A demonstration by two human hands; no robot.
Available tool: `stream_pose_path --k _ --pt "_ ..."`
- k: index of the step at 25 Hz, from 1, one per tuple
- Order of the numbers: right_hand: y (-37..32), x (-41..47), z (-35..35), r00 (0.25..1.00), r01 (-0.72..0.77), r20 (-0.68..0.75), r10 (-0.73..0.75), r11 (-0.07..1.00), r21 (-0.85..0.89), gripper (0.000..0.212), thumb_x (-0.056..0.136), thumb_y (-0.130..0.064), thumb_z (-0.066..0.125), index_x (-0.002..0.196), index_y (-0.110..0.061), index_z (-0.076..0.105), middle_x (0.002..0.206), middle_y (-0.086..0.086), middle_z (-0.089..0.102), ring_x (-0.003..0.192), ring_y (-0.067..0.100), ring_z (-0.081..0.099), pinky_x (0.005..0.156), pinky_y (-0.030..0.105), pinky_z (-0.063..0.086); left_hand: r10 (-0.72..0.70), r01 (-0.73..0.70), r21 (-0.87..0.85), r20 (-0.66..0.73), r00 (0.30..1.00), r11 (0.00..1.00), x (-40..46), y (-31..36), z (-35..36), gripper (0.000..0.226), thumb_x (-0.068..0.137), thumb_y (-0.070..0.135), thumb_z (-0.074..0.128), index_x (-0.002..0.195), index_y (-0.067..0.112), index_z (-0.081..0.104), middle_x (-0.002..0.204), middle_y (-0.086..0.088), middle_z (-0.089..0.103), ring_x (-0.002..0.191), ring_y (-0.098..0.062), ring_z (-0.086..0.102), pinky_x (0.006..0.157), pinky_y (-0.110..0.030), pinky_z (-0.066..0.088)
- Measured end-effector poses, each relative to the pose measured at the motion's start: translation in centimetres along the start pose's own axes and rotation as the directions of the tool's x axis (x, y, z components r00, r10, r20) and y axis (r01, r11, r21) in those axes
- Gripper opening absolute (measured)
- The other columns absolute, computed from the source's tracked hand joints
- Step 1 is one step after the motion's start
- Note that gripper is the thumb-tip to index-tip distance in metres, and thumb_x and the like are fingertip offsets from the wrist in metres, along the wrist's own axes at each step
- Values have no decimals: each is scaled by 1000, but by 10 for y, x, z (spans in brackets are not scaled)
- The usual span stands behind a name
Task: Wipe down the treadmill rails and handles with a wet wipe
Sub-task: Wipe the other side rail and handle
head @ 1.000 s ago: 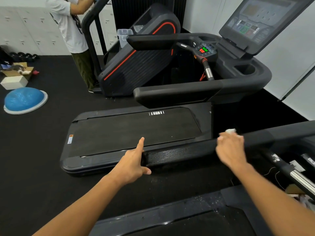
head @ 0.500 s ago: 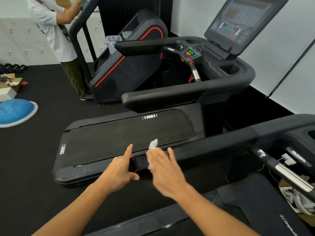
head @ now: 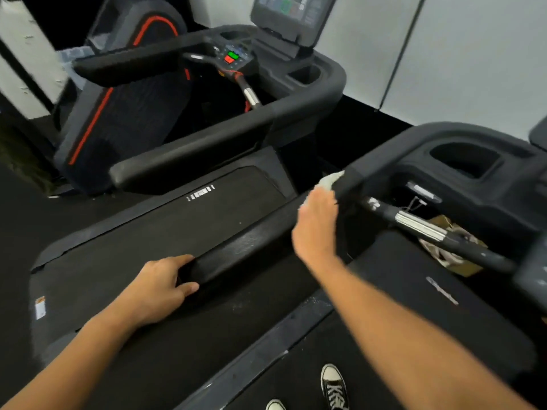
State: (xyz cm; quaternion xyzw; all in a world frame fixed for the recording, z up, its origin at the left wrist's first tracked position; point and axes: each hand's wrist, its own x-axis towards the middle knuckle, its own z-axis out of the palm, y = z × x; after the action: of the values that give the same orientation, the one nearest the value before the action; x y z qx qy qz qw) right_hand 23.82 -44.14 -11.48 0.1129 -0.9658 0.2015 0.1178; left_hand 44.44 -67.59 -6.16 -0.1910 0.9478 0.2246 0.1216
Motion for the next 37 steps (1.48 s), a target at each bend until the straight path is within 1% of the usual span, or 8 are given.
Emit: stream_pose_path --k 4,8,13,18,25,28,33,37 --pt "-95 -155 29 984 85 106 -142 903 421 58 102 -17 16 158 -5 4 167 14 3 153 33 1 124 42 6 -10 9 54 26 1000 998 15 1 4 58 84 26 75 138 26 54 111 14 65 100 -8 58 86 -23 45" --pt "-130 -185 33 978 -86 203 -52 786 613 60 105 -36 11 151 -24 -26 161 -8 -31 149 13 -26 123 34 -11 7 -9 65 38 999 998 17 -2 2 57 84 26 75 137 29 55 115 13 67 97 -4 56 83 -22 43" --pt "-86 -54 26 885 -452 259 386 583 676 70 107 -30 33 153 -3 -14 163 10 -23 151 22 -21 120 27 -14 23 -25 23 92 996 999 20 -2 1 43 87 18 72 122 40 60 90 21 68 82 5 63 60 -8 42" --pt "11 78 6 709 -622 251 659 416 664 68 106 -32 29 155 5 -1 166 18 -3 153 29 -2 123 40 5 6 -10 31 129 992 999 25 0 1 44 88 18 72 129 28 60 96 16 67 86 -2 62 68 -14 46" --pt "-62 -39 25 854 -488 268 446 508 709 69 106 -26 30 152 -1 -15 164 11 -19 152 15 -17 122 26 -11 11 -29 109 162 987 994 35 6 -6 51 83 20 76 131 24 59 91 22 59 77 6 53 63 -8 39" --pt "-135 -135 25 903 -425 325 280 474 771 74 102 -46 25 142 -26 -33 157 -5 -39 141 -1 -34 109 10 -22 -6 -15 145 140 990 989 32 7 -4 60 82 24 77 138 21 54 112 13 65 99 -3 60 85 -18 48" --pt "-96 -49 16 729 -612 442 522 210 763 79 105 -40 35 154 -6 -16 162 8 -26 150 17 -21 119 27 -10 7 -15 52 149 989 999 23 6 -1 47 87 17 72 127 36 58 107 12 68 103 -12 63 82 -23 49" --pt "-16 38 9 638 -631 416 648 130 765 81 104 -44 36 155 1 -7 165 15 -12 153 23 -9 122 36 0 -5 -14 120 157 988 993 27 3 2 63 88 17 70 146 20 45 127 2 64 116 -16 59 89 -24 45"
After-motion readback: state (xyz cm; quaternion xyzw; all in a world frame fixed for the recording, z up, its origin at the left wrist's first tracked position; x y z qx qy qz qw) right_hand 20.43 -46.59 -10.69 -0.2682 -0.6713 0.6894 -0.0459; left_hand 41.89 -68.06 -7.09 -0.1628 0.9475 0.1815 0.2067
